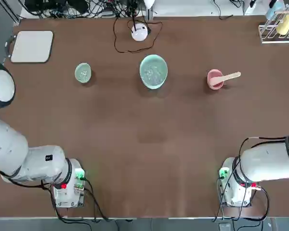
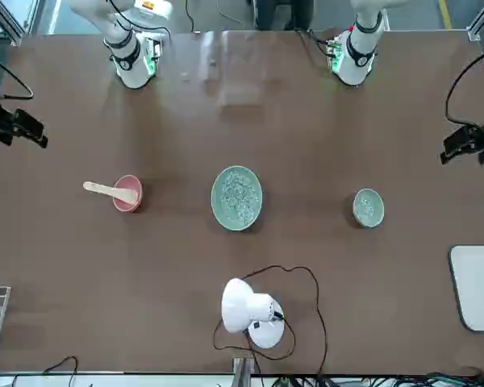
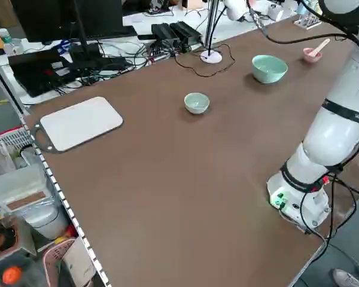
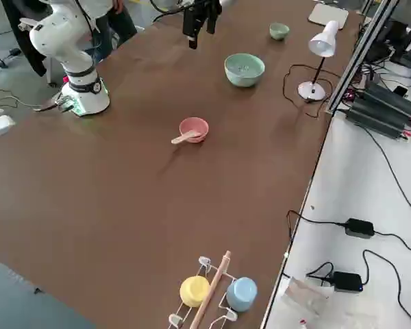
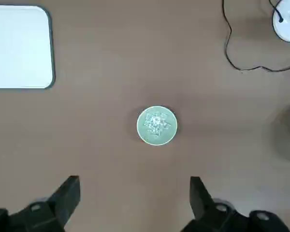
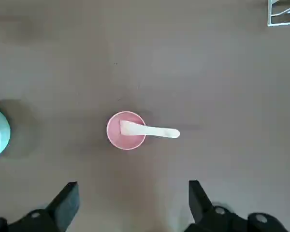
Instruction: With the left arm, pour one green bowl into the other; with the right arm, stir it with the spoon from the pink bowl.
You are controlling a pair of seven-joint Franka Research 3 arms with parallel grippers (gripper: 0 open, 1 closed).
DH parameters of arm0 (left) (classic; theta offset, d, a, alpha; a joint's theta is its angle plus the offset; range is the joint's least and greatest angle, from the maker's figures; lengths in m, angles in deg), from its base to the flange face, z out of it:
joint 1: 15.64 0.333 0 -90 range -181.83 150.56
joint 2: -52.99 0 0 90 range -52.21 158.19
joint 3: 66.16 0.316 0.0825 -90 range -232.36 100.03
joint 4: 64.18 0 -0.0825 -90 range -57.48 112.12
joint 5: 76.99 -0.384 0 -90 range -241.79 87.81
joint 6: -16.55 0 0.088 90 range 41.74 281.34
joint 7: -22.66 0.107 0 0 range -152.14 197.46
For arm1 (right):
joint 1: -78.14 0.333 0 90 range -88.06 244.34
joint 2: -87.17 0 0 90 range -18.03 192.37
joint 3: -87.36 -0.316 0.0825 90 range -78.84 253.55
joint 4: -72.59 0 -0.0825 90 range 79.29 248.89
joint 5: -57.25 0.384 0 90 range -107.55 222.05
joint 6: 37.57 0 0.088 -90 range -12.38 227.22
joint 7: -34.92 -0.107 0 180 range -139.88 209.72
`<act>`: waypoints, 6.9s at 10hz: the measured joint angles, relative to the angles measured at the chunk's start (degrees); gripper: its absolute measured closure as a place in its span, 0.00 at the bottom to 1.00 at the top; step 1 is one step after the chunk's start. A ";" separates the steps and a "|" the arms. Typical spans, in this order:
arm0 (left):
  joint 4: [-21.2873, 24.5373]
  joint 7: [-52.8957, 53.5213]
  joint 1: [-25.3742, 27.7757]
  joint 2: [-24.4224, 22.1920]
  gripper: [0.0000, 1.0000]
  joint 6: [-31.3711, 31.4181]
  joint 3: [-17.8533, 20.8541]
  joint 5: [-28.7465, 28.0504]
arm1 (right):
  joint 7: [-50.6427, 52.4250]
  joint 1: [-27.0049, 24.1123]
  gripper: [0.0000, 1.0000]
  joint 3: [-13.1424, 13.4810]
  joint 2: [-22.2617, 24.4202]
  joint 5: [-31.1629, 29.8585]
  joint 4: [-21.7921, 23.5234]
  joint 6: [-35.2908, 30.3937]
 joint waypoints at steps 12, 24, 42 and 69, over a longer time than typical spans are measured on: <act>7.00 -0.18 4.14 5.98 0.01 8.97 0.02 0.82 | 10.75 -7.62 0.02 0.21 -2.20 10.37 25.39 28.22; 41.21 11.76 4.34 12.23 0.15 48.36 -0.82 4.77 | 49.08 -27.04 0.08 0.29 -26.31 34.25 24.59 17.32; 38.77 9.64 3.32 14.61 0.95 52.43 -0.96 4.77 | 62.81 -31.41 0.25 -0.38 -27.29 45.37 28.95 12.75; -3.44 -106.13 -67.66 28.38 0.95 5.62 20.25 -29.74 | 63.32 -32.88 0.69 -0.29 -28.01 51.58 30.90 12.23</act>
